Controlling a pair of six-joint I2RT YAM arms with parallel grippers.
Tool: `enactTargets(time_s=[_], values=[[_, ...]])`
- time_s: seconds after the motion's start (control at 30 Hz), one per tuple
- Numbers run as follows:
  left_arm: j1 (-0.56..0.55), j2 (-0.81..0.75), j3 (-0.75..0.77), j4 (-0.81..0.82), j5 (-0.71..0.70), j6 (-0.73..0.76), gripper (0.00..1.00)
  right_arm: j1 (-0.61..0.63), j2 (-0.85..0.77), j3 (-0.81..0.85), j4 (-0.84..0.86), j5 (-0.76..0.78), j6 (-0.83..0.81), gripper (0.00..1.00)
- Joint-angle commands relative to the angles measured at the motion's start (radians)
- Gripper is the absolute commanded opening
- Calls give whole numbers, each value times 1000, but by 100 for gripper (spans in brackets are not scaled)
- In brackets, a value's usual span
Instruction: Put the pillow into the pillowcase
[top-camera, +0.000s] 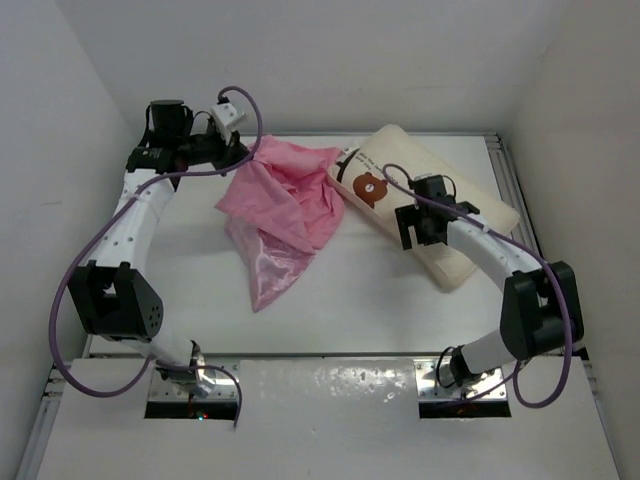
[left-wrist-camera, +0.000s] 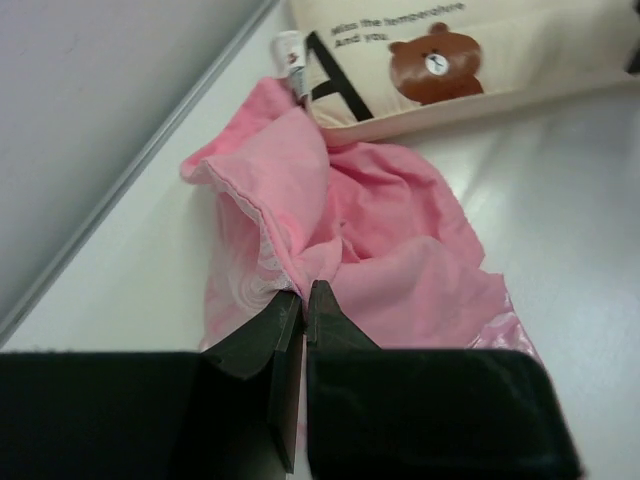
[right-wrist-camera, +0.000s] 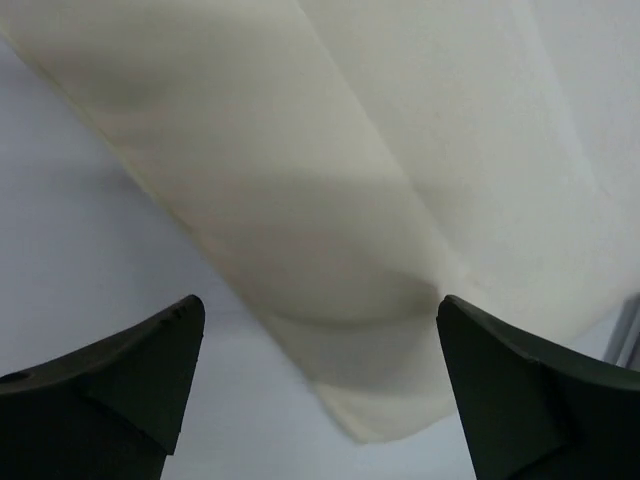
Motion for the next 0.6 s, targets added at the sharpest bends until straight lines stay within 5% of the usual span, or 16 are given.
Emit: enactTargets(time_s=[0.0,0.33,0.57], values=[[-14,-30,89,-141,143,185,0,31,21,160,-20,62,-27,99],[-54,-74,146,-408,147,410,0,228,69,320,599,-352,48,99],[-5,-103,134,-301,186,224,0,309,418,630,472,-591,2,99]])
